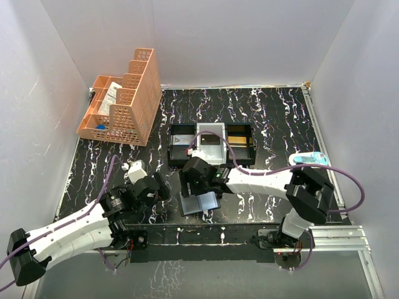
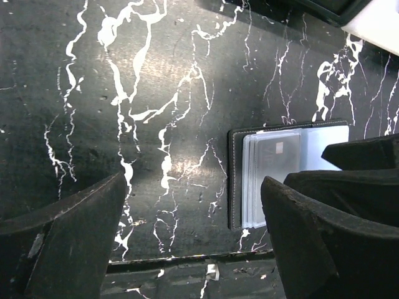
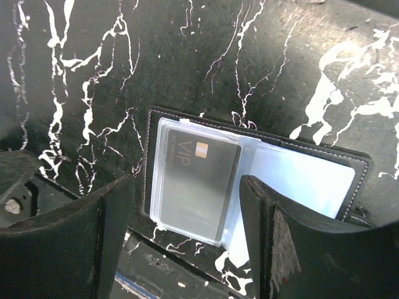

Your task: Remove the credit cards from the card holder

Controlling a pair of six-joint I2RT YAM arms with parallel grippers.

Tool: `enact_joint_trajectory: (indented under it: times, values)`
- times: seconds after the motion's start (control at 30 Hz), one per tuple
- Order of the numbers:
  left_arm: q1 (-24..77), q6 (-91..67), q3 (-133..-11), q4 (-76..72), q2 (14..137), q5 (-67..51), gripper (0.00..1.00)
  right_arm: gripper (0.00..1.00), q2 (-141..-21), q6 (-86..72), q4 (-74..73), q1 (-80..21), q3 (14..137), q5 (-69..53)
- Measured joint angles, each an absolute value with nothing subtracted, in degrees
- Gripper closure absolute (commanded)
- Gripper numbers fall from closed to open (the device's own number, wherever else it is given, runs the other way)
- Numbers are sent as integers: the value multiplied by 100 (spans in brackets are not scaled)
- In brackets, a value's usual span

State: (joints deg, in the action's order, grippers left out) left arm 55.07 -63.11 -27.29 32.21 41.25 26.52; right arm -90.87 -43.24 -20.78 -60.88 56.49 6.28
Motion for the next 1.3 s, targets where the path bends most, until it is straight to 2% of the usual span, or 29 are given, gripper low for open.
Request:
enact_joint_trajectory:
  times: [0.5,0.77,0.9,1.07,1.2,1.3]
  values:
    - [5487,-6477,-2724,3612,3785,2803,9,35,-10248,-4211,-2762,-6442,6473,1190]
    - [5487,-6451,-2722,3577,3758,2749,9,52,-10274,-4250,-2827,-6462,6482,1321]
    - [5487,-6383,-2722,3444,3841,2655,9,52,-10274,-4307,-2836,-6462,6482,1361]
    - [5487,-6281,-2722,3262,4062,2506,9,43,-10285,-4346,-2838,-6462,6482,1376]
    - [5487,-6224,-2722,3146,4202,2421,9,42,-10361,-4351,-2906,-6488,6582,1417]
    - [5487,-6204,-2722,3111,4248,2390,9,49,-10444,-4359,-3022,-6517,6696,1503]
